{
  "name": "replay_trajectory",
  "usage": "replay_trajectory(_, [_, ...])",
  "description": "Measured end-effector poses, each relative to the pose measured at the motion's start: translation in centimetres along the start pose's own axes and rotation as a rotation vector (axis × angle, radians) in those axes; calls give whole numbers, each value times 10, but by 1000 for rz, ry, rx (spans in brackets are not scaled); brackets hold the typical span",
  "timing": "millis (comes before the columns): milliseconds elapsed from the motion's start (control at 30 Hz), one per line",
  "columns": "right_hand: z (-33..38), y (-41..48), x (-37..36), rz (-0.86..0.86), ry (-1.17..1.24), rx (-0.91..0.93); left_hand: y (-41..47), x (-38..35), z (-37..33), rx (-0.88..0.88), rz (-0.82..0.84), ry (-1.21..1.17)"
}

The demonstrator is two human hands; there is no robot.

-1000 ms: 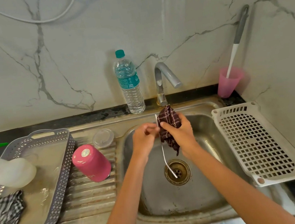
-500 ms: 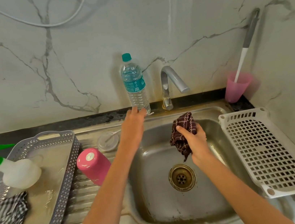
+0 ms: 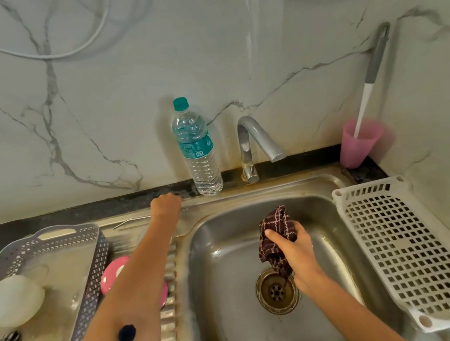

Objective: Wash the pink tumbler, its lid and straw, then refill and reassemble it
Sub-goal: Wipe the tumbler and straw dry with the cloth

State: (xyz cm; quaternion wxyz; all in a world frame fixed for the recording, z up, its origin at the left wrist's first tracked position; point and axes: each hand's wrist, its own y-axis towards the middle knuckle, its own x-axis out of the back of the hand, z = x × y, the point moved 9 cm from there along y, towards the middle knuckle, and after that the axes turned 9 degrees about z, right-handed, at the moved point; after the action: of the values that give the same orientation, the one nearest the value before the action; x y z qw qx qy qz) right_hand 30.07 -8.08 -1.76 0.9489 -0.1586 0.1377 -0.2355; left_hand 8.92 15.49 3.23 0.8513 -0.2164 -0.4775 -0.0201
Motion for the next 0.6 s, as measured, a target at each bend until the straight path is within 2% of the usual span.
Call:
replay_trajectory(233, [-3, 6, 0, 58, 35, -49, 7, -9, 5, 38, 45, 79])
replay_trajectory(333, [-5, 4, 1, 86, 79, -96, 5, 4, 16, 95, 14, -37])
replay_trajectory(400, [-4, 2, 3, 81, 108, -112, -3, 22, 25, 160, -64, -239])
replay_trajectory(467, [0, -2, 3, 86, 124, -115, -23, 36, 22, 165, -150, -564])
replay_trajectory(533, [5, -5, 2, 104, 108, -103, -53, 41, -11, -44, -125, -967])
replay_trajectory(600, [10, -6, 2, 122, 62, -68, -104, 42, -71, -352, 84, -1274])
